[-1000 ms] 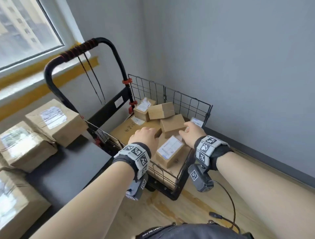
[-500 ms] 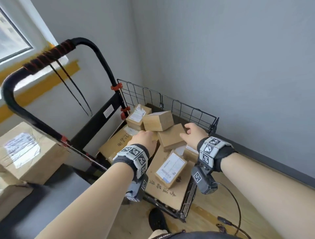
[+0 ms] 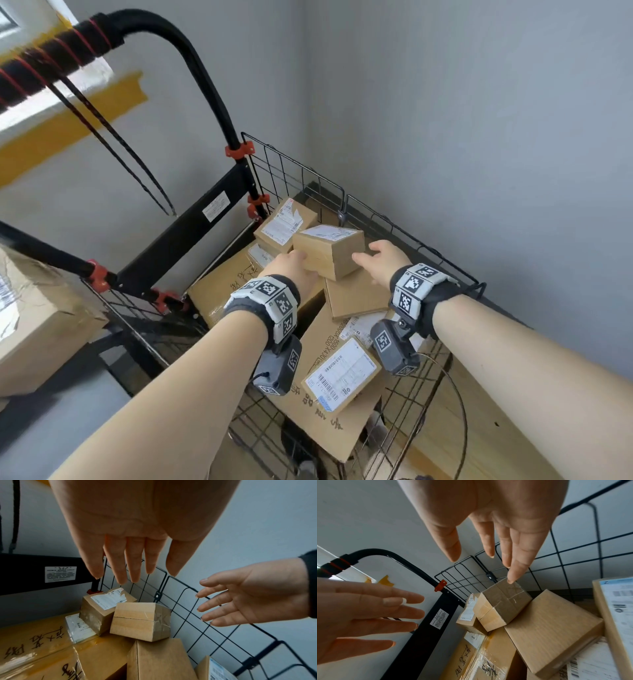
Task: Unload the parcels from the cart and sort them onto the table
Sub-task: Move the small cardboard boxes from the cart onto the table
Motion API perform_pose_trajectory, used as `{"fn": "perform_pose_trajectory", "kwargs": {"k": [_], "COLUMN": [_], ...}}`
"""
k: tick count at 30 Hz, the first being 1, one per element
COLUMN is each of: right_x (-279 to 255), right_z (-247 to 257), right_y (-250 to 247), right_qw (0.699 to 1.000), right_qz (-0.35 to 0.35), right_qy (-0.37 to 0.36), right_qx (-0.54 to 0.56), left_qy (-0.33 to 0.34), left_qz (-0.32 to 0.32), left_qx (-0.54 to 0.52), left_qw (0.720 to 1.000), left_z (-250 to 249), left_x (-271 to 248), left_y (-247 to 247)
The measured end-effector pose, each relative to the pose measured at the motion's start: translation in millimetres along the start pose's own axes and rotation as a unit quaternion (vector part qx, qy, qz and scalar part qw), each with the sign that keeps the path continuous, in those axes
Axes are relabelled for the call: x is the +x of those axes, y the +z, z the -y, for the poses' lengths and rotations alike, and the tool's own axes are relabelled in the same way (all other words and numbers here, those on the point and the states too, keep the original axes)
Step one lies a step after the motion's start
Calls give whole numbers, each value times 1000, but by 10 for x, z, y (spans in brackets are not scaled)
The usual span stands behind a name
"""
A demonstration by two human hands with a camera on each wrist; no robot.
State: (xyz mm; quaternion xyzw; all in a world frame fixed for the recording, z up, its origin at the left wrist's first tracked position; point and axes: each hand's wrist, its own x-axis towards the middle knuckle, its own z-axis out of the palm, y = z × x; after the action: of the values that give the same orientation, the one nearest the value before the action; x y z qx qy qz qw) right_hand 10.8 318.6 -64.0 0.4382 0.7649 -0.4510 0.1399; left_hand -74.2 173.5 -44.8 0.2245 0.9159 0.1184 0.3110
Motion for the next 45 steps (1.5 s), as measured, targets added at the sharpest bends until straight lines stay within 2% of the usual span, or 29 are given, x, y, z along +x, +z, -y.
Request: {"fn": "perform_pose_trajectory", "kwargs": {"k": [4, 10, 15, 20, 23, 28, 32, 34, 36, 38, 40, 42, 45], "right_x": [555, 1216, 1403, 1498, 1415, 1206, 1011, 807, 625, 509, 237, 16, -490], "right_z": [3, -118, -209, -199, -141, -54, -4, 90, 156, 177, 218, 259, 327], "right_y": [-35, 39, 131, 230, 249, 262, 293, 256, 224, 185, 179, 180, 259], "right_qw": [999, 995, 992, 987, 987, 980, 973, 966, 960, 953, 952, 955, 951], "right_qz": [43, 89, 105, 133, 132, 128, 138, 156, 169, 197, 224, 230, 242], "right_qy": [16, 33, 50, 47, 44, 48, 39, 24, 17, 4, -39, -82, -137], "right_qx": [-19, -34, 51, 74, 85, 143, 183, 204, 224, 232, 206, 167, 132], "left_qy": [-65, -132, -195, -229, -250, -249, -260, -267, -264, -250, -224, -198, -166], "left_qz": [30, 41, 34, 10, -25, -92, -141, -151, -147, -129, -120, -104, -107], "left_qx": [-25, -87, -173, -231, -266, -312, -378, -405, -417, -404, -374, -334, -298], "left_qw": [997, 987, 965, 946, 931, 912, 877, 861, 857, 870, 892, 916, 934], "left_z": [-143, -270, -320, -283, -226, -213, -185, -154, -91, -9, 152, 305, 602], "left_x": [372, 924, 1211, 1329, 1283, 1048, 738, 535, 300, 99, -255, -555, -1123], "left_y": [205, 496, 615, 720, 725, 571, 420, 322, 218, 117, 11, -52, -101]}}
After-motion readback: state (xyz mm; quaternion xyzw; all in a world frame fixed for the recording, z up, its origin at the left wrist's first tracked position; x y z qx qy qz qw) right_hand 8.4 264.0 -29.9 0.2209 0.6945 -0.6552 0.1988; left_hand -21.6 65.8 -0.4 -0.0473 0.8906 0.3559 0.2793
